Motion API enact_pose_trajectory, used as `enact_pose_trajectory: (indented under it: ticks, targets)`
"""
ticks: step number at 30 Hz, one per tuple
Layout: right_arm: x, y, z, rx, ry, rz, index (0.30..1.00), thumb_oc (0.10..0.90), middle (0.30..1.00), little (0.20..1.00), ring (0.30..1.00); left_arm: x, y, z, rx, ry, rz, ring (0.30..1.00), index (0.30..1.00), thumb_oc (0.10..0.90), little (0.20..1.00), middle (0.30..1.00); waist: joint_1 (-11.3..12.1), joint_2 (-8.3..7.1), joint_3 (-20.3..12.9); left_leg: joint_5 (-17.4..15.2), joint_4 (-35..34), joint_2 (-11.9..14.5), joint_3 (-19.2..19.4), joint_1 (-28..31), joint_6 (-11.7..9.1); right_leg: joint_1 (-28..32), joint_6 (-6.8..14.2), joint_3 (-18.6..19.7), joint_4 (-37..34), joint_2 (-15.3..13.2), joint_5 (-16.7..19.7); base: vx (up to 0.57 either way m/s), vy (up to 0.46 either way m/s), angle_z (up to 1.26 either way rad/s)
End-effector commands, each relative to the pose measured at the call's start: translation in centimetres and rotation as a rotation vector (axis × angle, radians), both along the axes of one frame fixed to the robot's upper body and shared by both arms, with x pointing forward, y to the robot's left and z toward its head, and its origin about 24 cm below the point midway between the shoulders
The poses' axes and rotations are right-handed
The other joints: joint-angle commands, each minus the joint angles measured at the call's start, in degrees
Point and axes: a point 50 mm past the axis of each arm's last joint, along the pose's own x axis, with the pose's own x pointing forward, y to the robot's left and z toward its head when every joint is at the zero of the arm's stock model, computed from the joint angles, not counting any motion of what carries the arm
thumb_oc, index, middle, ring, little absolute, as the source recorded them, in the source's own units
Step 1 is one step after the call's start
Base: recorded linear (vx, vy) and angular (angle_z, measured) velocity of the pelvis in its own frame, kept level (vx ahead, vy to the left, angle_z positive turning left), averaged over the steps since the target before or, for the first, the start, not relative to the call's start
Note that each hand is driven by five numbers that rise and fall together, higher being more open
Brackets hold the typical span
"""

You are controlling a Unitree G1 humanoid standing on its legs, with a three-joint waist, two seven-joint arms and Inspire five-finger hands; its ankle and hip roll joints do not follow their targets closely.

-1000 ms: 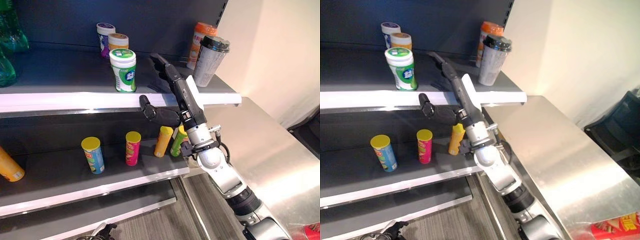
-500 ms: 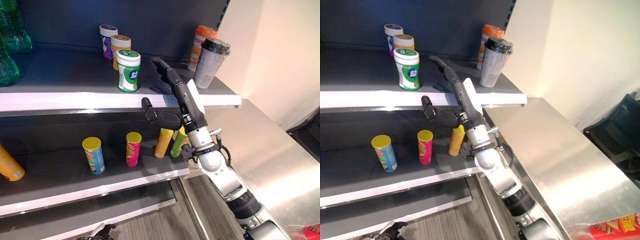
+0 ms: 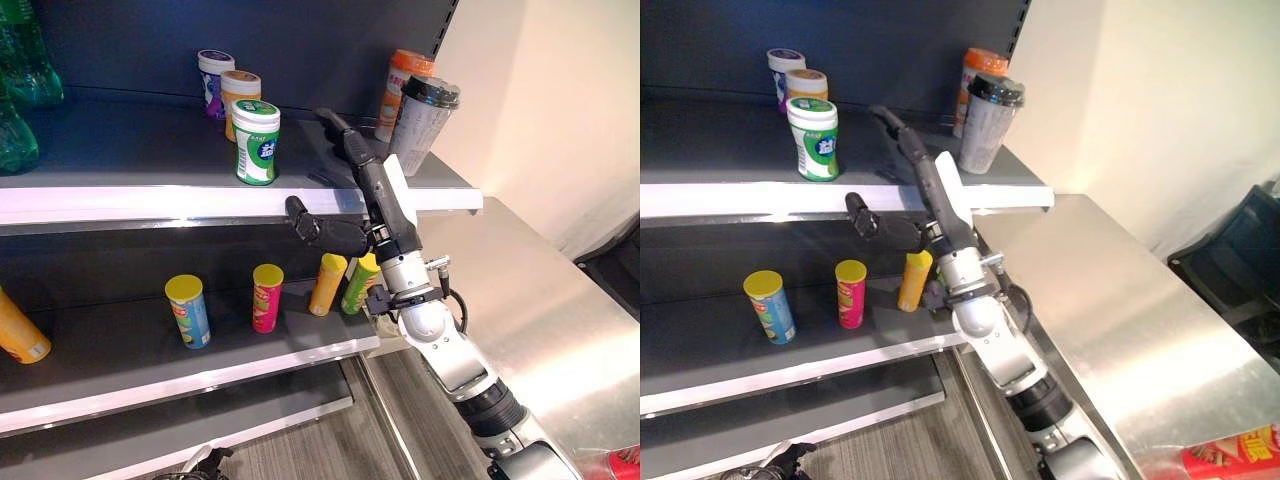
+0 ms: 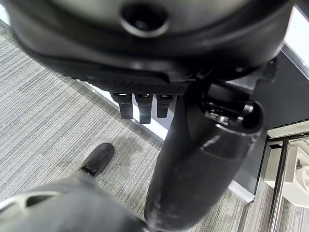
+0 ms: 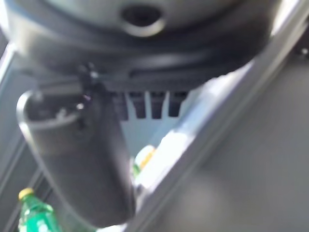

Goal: Put the goods on the table back onto the shelves and tidy them up.

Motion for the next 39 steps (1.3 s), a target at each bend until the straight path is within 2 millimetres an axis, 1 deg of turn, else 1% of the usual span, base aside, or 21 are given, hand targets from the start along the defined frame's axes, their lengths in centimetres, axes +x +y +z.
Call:
enact_pose_trajectory:
  ticks: [1, 7, 8, 13, 14, 15, 17, 18, 19, 20, 23, 24, 25, 26, 28, 33, 35, 36, 37, 38, 39]
  targets:
    - [-0.4, -3.6, 5.1, 0.087, -0.226, -0.117, 0.9, 0.8, 0.9, 0.9, 0.9, 2.3, -1.4, 0.4, -0.001, -0.047, -0.103, 0.9, 0.9, 0.8, 0.9, 0.9, 2.07, 1.71, 2.21, -12.6, 0.72, -5.04, 1.81, 7.96, 3.56, -2.86, 6.08, 2.05, 1.67, -2.18, 1.97, -0.03, 0.033, -0.07]
    - [-0.7, -7.5, 4.8, 0.077, -0.206, -0.198, 0.9, 0.8, 0.9, 0.9, 0.9, 1.9, -0.6, 0.4, 0.003, -0.032, -0.089, 0.9, 0.9, 0.8, 0.9, 0.9, 0.45, 0.55, 1.57, -12.83, 0.75, -5.1, 3.2, 8.41, 3.57, -3.53, 6.89, 3.92, 1.97, -1.96, 3.61, -0.01, 0.025, -0.11]
    - [-0.7, -7.6, 4.8, 0.077, -0.205, -0.198, 0.9, 0.8, 0.9, 0.9, 0.9, 1.9, -0.7, 0.4, 0.002, -0.031, -0.09, 0.9, 0.9, 0.8, 0.9, 0.9, 0.62, 0.56, 1.56, -12.83, 0.75, -5.1, 3.28, 8.41, 3.56, -3.56, 6.89, 4.0, 1.96, -1.94, 3.64, -0.02, 0.011, -0.24]
    - [-1.3, -12.2, 5.5, 0.026, -0.177, -0.259, 0.9, 0.8, 0.9, 0.9, 0.9, 1.2, -0.4, 0.2, -0.016, -0.009, -0.064, 0.9, 0.9, 0.8, 0.9, 0.9, -1.65, -1.22, 0.6, -12.99, 0.7, -4.71, 5.04, 9.22, 3.23, -4.1, 7.28, 6.1, 2.09, -1.37, 5.52, 0.0, 0.009, -0.13]
    - [-1.8, -14.0, 6.1, -0.019, -0.172, -0.278, 0.9, 0.8, 0.9, 0.9, 0.9, 1.0, -0.2, 0.2, -0.024, -0.002, -0.055, 0.9, 0.9, 0.8, 0.9, 0.9, -2.84, -1.8, 0.29, -13.37, 0.73, -4.35, 5.78, 9.59, 3.05, -4.05, 7.28, 6.69, 2.03, -0.88, 5.96, -0.01, -0.009, -0.26]
    - [-1.9, -14.0, 6.1, -0.02, -0.171, -0.279, 0.9, 0.8, 0.9, 0.9, 0.9, 1.0, -0.3, 0.1, -0.025, -0.002, -0.057, 0.9, 0.9, 0.8, 0.9, 0.9, -2.68, -1.76, 0.29, -13.38, 0.73, -4.34, 5.84, 9.6, 3.05, -4.07, 7.28, 6.74, 2.02, -0.85, 5.98, 0.0, 0.0, -0.33]
    - [-4.3, -17.7, 8.1, -0.127, -0.169, -0.323, 0.9, 0.8, 0.9, 0.9, 0.9, 0.7, 0.0, 0.2, -0.04, 0.003, -0.046, 0.9, 0.9, 0.8, 0.9, 0.9, -5.47, -3.13, -0.45, -13.37, 0.7, -3.73, 7.83, 10.0, 2.59, -5.1, 7.28, 8.82, 2.17, 0.24, 7.66, -0.02, -0.008, -0.43]
    - [-4.3, -17.7, 8.1, -0.127, -0.169, -0.323, 0.9, 0.8, 0.9, 0.9, 0.9, 0.7, 0.0, 0.2, -0.039, 0.003, -0.046, 0.9, 0.9, 0.8, 0.9, 0.9, -5.44, -3.13, -0.44, -13.37, 0.7, -3.73, 7.84, 10.01, 2.59, -5.1, 7.28, 8.83, 2.17, 0.24, 7.66, -0.04, -0.008, -0.34]
    - [-5.8, -19.3, 9.2, -0.164, -0.177, -0.35, 0.9, 0.8, 0.9, 0.9, 0.9, 0.7, 0.3, 0.3, -0.049, -0.002, -0.035, 0.9, 0.9, 0.8, 0.9, 0.9, -7.56, -3.79, -0.48, -13.21, 0.73, -3.51, 8.79, 9.91, 2.34, -5.88, 7.28, 9.84, 2.29, 0.66, 8.52, 0.03, 0.079, -0.15]
    - [-6.6, -20.1, 9.7, -0.183, -0.18, -0.369, 0.9, 0.8, 0.9, 0.9, 0.9, 0.8, 0.4, 0.3, -0.055, -0.005, -0.031, 0.9, 0.9, 0.8, 0.9, 0.9, -8.61, -3.43, -0.7, -15.04, 0.7, -3.27, 8.75, 10.44, 2.41, -5.75, 7.28, 10.06, 2.09, 1.01, 8.12, 0.03, 0.097, -0.31]
    - [-9.1, -22.7, 10.4, -0.194, -0.196, -0.479, 0.9, 0.8, 0.9, 0.9, 0.9, 0.7, 0.2, 0.3, -0.073, -0.004, -0.035, 0.9, 0.9, 0.8, 0.9, 0.9, -10.56, -3.53, -0.96, -15.41, 0.7, -2.94, 10.07, 10.71, 2.4, -6.42, 7.28, 11.19, 1.8, 1.7, 8.62, 0.02, 0.052, -0.25]
    - [-9.4, -22.8, 10.4, -0.196, -0.195, -0.488, 0.9, 0.8, 0.9, 0.9, 0.9, 0.7, 0.1, 0.3, -0.074, -0.002, -0.045, 0.9, 0.9, 0.8, 0.9, 0.9, -9.94, -3.5, -0.94, -15.43, 0.7, -2.93, 10.14, 10.7, 2.4, -6.47, 7.28, 11.24, 1.8, 1.73, 8.64, 0.02, 0.046, -0.4]
    - [-10.8, -24.7, 10.6, -0.175, -0.21, -0.591, 0.9, 0.8, 0.9, 0.9, 0.9, 0.7, -0.1, 0.2, -0.081, 0.0, -0.061, 0.9, 0.9, 0.8, 0.9, 0.9, -11.72, -3.39, -0.98, -15.64, 0.7, -3.02, 10.74, 10.88, 2.47, -6.79, 7.28, 12.06, 1.66, 1.95, 8.87, 0.02, 0.041, -0.52]
    - [-11.2, -24.9, 10.6, -0.178, -0.21, -0.6, 0.9, 0.8, 0.9, 0.9, 0.9, 0.7, -0.2, 0.2, -0.082, 0.001, -0.072, 0.9, 0.9, 0.8, 0.9, 0.9, -11.07, -3.35, -0.95, -15.66, 0.7, -3.02, 10.78, 10.85, 2.48, -6.85, 7.28, 12.09, 1.67, 1.97, 8.87, 0.03, 0.072, -0.49]
    - [-14.2, -27.4, 10.6, -0.128, -0.286, -0.793, 0.9, 0.8, 0.9, 0.9, 0.9, 0.7, -0.6, 0.2, -0.089, 0.01, -0.109, 0.9, 0.9, 0.8, 0.9, 0.9, -12.92, -2.68, -0.88, -15.97, 0.7, -3.16, 11.47, 10.72, 2.71, -7.59, 7.28, 12.81, 1.51, 2.31, 9.08, 0.04, 0.046, -0.27]
    - [-16.8, -28.7, 10.1, -0.071, -0.355, -0.931, 0.9, 0.8, 0.9, 0.9, 0.9, 1.6, -1.4, 0.3, -0.091, 0.009, -0.198, 0.9, 0.9, 0.8, 0.9, 0.9, -14.33, -1.63, -0.69, -16.33, 0.7, -3.5, 12.07, 10.06, 3.18, -8.62, 7.28, 13.88, 1.05, 2.75, 9.08, 0.03, 0.018, -0.18]
    - [-18.2, -29.1, 10.0, -0.039, -0.407, -0.98, 0.9, 0.8, 0.9, 0.9, 0.9, 2.4, -1.8, 0.5, -0.089, 0.003, -0.254, 0.9, 0.9, 0.8, 0.9, 0.9, -16.73, -1.43, -0.11, -16.23, 0.7, -3.59, 13.32, 9.39, 3.33, -9.91, 7.28, 15.28, 0.64, 4.03, 9.57, -0.05, -0.027, -0.16]
    - [-18.7, -29.3, 9.6, -0.007, -0.423, -1.004, 0.9, 0.8, 0.9, 0.9, 0.9, 3.3, -2.3, 0.7, -0.09, -0.013, -0.298, 0.9, 0.9, 0.8, 0.9, 0.9, -18.58, -1.67, 0.67, -16.0, 0.7, -3.6, 15.26, 8.69, 3.52, -11.93, 7.28, 16.0, 0.85, 5.52, 11.41, -0.11, -0.049, -0.13]
    - [-18.6, -29.3, 9.6, -0.005, -0.426, -1.005, 0.9, 0.8, 0.9, 0.9, 0.9, 3.4, -2.2, 0.8, -0.089, -0.014, -0.297, 0.9, 0.9, 0.8, 0.9, 0.9, -18.41, -1.67, 0.63, -15.98, 0.7, -3.52, 15.5, 8.52, 3.5, -12.22, 7.28, 16.19, 0.91, 5.69, 11.64, -0.18, -0.049, -0.29]
    - [-18.6, -29.4, 9.3, 0.0, -0.419, -1.016, 0.9, 0.8, 0.9, 0.9, 0.9, 4.0, -2.5, 1.0, -0.091, -0.03, -0.321, 0.9, 0.9, 0.8, 0.9, 0.9, -19.48, -1.76, 1.16, -15.53, 0.7, -3.19, 17.56, 8.25, 3.46, -13.31, 7.28, 14.73, 1.22, 5.91, 12.29, -0.19, -0.031, -0.54]
    - [-18.5, -29.3, 9.0, 0.014, -0.414, -1.014, 0.9, 0.8, 0.9, 0.9, 0.9, 4.8, -2.4, 1.3, -0.082, -0.049, -0.326, 0.9, 0.9, 0.8, 0.9, 0.9, -19.71, -1.62, 1.66, -14.72, 0.7, -2.49, 19.5, 7.55, 3.18, -14.45, 7.28, 11.46, 1.79, 5.79, 11.51, -0.27, -0.022, -0.58]
